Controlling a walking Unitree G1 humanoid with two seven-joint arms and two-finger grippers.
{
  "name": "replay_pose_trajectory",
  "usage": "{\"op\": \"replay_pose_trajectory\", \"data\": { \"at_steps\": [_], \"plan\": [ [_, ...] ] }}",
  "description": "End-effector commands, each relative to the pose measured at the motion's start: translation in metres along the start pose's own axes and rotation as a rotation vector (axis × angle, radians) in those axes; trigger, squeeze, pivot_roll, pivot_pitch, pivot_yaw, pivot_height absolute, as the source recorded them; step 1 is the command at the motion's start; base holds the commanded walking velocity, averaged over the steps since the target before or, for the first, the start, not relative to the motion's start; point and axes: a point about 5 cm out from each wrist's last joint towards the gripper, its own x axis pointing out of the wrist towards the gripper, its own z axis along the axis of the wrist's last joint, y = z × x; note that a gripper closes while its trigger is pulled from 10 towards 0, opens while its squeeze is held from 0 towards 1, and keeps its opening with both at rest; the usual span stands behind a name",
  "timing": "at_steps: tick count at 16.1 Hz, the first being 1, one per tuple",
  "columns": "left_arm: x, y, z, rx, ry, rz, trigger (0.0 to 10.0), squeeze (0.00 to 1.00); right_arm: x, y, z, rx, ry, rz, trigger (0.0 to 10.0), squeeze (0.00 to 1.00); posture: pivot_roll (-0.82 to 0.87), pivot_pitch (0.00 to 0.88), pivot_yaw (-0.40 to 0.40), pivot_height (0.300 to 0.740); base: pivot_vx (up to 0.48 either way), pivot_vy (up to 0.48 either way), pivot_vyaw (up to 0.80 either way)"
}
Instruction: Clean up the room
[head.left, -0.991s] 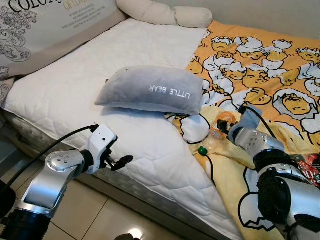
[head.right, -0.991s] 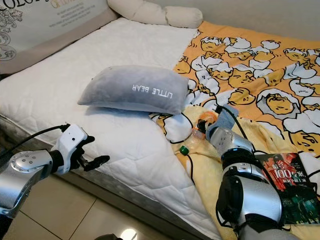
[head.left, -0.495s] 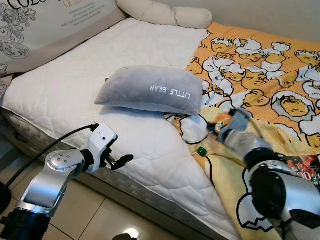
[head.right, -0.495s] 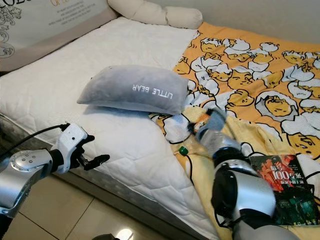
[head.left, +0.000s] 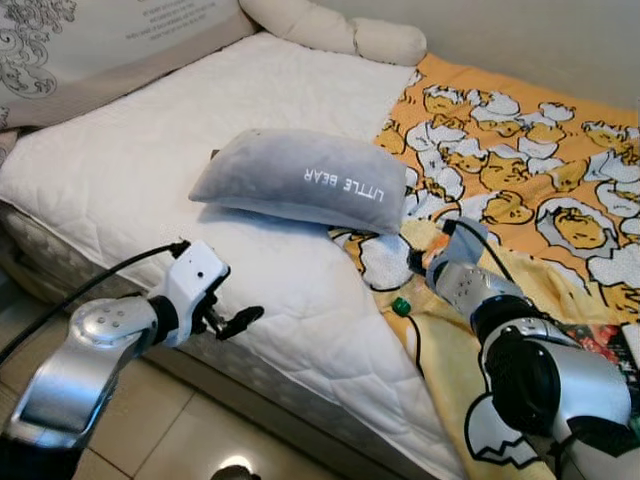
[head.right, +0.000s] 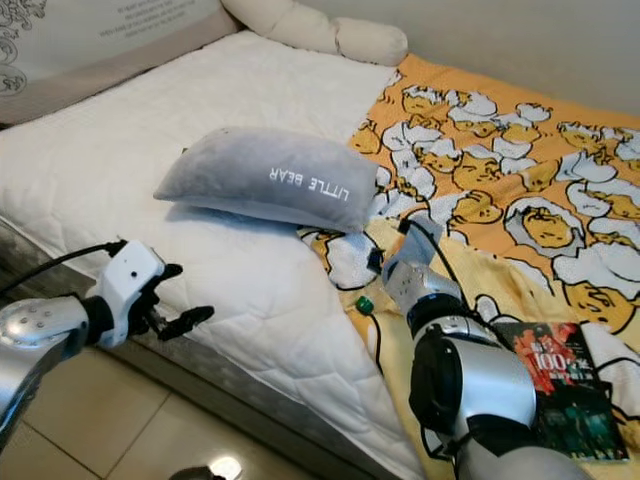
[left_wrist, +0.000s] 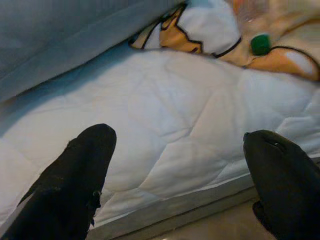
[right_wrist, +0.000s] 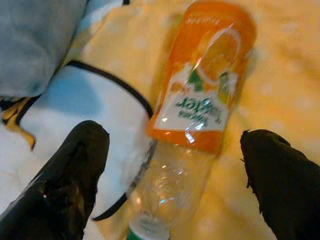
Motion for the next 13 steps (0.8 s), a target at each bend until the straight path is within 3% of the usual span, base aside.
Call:
{"op": "replay_pose_trajectory", "data": {
  "at_steps": [1, 4, 6, 10, 11, 12, 13],
  "plan": [
    [-0.006, 0.0, 0.004, 0.009, 0.002, -0.001, 10.0, 0.0, 0.0, -0.001, 0.002, 0.006, -0.009, -0.02, 10.0, 0.0, 0.19, 0.081, -0.124, 0.74, 0.0, 0.0, 0.0],
    [-0.028, -0.005, 0.011, 0.02, 0.022, -0.017, 10.0, 0.0, 0.003, -0.016, -0.01, 0.011, 0.006, -0.099, 10.0, 0.0, 0.26, 0.16, -0.11, 0.74, 0.0, 0.0, 0.0],
    [-0.034, -0.005, 0.013, 0.022, 0.031, -0.012, 10.0, 0.0, 0.004, -0.018, -0.015, 0.012, 0.009, -0.105, 10.0, 0.0, 0.28, 0.19, -0.105, 0.74, 0.0, 0.0, 0.0],
    [-0.048, -0.016, 0.011, -0.007, 0.072, -0.02, 10.0, 0.0, 0.005, -0.017, -0.03, 0.131, 0.011, -0.056, 9.9, 0.0, 0.29, 0.227, -0.091, 0.74, 0.0, 0.0, 0.0],
    [-0.049, -0.019, 0.011, -0.01, 0.076, -0.024, 10.0, 0.0, 0.006, -0.016, -0.031, 0.14, 0.009, -0.043, 4.2, 0.0, 0.29, 0.226, -0.09, 0.74, 0.0, 0.0, 0.0],
    [-0.049, -0.022, 0.01, -0.014, 0.08, -0.029, 10.0, 0.0, 0.006, -0.015, -0.033, 0.148, 0.013, -0.018, 0.3, 0.0, 0.29, 0.224, -0.089, 0.74, 0.0, 0.0, 0.0],
    [-0.049, -0.023, 0.01, -0.017, 0.083, -0.031, 10.0, 0.0, 0.006, -0.013, -0.034, 0.152, 0.02, -0.002, 0.3, 0.0, 0.28, 0.223, -0.088, 0.74, 0.0, 0.0, 0.0]
  ]
}}
